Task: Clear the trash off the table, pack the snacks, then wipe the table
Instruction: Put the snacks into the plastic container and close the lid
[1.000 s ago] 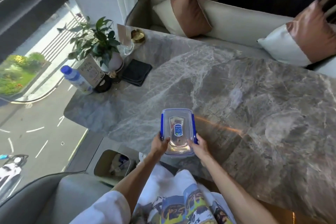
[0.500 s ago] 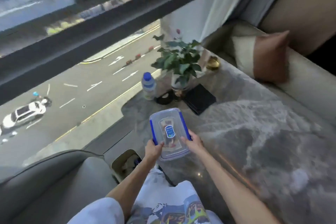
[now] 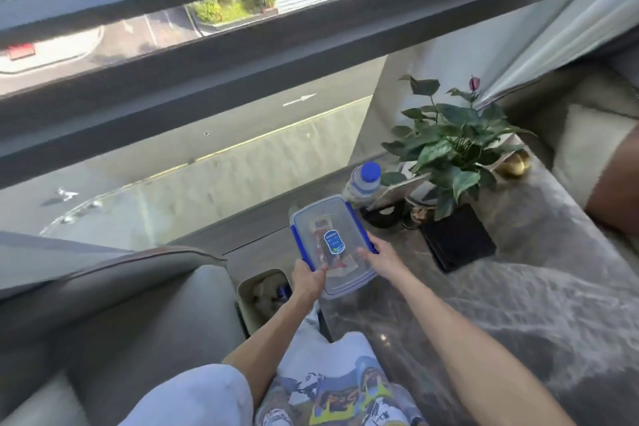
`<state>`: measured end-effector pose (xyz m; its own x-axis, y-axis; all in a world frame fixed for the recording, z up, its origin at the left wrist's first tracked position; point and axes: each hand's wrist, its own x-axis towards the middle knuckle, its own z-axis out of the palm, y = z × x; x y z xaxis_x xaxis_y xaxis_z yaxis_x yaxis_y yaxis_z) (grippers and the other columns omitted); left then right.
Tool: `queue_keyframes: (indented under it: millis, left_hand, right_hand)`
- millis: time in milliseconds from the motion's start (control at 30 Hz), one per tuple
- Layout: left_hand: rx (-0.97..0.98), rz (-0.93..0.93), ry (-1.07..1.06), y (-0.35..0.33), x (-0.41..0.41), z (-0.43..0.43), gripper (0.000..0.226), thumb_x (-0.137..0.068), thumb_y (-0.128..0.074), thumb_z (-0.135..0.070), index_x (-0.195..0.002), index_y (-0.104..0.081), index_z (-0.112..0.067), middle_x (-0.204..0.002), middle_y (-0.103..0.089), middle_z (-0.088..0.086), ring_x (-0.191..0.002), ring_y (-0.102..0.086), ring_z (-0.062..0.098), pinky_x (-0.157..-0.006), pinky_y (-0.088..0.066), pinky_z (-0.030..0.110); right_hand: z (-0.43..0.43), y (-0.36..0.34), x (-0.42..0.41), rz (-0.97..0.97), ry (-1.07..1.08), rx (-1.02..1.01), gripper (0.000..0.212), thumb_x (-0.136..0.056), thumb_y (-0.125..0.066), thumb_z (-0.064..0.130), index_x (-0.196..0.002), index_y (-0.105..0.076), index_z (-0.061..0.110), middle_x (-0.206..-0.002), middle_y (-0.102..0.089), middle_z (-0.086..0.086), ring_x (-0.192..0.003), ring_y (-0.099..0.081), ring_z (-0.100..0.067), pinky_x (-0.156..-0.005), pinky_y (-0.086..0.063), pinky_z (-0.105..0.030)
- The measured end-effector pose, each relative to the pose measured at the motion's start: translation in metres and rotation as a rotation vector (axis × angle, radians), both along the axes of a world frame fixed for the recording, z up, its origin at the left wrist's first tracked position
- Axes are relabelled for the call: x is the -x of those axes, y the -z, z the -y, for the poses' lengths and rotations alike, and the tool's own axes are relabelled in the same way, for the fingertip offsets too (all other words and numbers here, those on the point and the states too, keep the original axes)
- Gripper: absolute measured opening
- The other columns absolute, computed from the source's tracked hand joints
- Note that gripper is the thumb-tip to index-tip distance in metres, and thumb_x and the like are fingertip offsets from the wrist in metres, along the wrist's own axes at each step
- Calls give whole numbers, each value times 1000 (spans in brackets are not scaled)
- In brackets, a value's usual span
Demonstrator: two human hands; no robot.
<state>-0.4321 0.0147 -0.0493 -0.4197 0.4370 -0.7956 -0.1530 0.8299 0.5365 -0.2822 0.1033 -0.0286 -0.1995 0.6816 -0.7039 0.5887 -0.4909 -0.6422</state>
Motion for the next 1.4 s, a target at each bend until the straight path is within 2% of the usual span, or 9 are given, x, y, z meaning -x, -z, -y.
queue_keyframes:
  millis: [133, 200, 433, 700, 933, 1100, 1233, 1300, 1400]
  left_hand:
    - [35, 31, -3, 6, -5, -3, 35, -88, -68, -25, -113, -48, -10, -115, -63, 11, -103, -63, 26, -91, -55, 44]
    - [44, 32, -8, 6, -7, -4, 35, -88, -67, -25, -116, -49, -12, -116, -63, 10, -104, -63, 26, -93, -54, 48]
    - [48, -24, 48, 1, -10, -4, 35, -90, -64, -23, -119, -48, -10, -119, -62, 11, -106, -61, 27, -95, -53, 48]
    - [52, -35, 94, -2, -11, -4, 31, -91, -63, -22, -113, -45, -13, -117, -61, 10, -98, -60, 23, -86, -54, 39]
    - [82, 34, 135, -11, -9, -8, 32, -91, -60, -22, -113, -38, -12, -119, -59, 13, -106, -61, 28, -95, -54, 49]
    - [69, 52, 174, -20, -7, -7, 36, -92, -61, -28, -114, -38, -12, -117, -60, 10, -96, -62, 22, -90, -57, 41]
    - [199, 75, 343, -35, 1, -14, 52, -86, -62, -48, -115, -39, -11, -93, -64, 7, -66, -67, 20, -51, -58, 29]
    - [366, 59, 574, -42, 12, -21, 59, -83, -57, -62, -105, -50, -7, -86, -70, 14, -60, -72, 27, -48, -59, 33]
    - [705, -5, 924, -49, 23, -36, 72, -81, -51, -66, -106, -61, 1, -93, -73, 19, -74, -74, 31, -54, -59, 33]
  right_hand:
    - [-4, 0, -3, 11, -28, -15, 54, -93, -60, 12, -144, -44, 15, -133, -59, -5, -112, -53, -11, -101, -39, -25]
    - [-2, -1, -3, 10, -28, -29, 54, -94, -59, 14, -145, -43, 16, -133, -58, -4, -111, -50, -8, -98, -37, -23]
    - [3, 0, -9, -27, -5, -27, 53, -95, -57, 13, -145, -42, 16, -138, -56, -6, -127, -53, -21, -112, -39, -39]
    - [7, 0, -12, -37, 42, -3, 54, -95, -58, 15, -147, -41, 18, -143, -53, -2, -132, -49, -20, -115, -35, -40]
    - [8, -1, -12, -15, 45, 12, 58, -96, -56, 19, -150, -34, 18, -148, -47, -1, -135, -45, -19, -116, -33, -38]
    - [9, -1, -12, 14, 47, 17, 60, -95, -59, 22, -149, -35, 17, -147, -48, -3, -133, -47, -20, -114, -35, -35]
    - [6, -6, -11, 10, 71, 64, 59, -92, -63, 24, -146, -42, 14, -142, -54, -7, -127, -53, -21, -110, -40, -34]
    - [7, -8, -12, -9, 89, 96, 60, -90, -66, 27, -144, -44, 13, -140, -55, -8, -125, -55, -22, -109, -41, -34]
    - [7, -11, -22, -65, 177, 124, 71, -87, -69, 33, -147, -38, 11, -146, -47, -5, -133, -48, -22, -113, -38, -36]
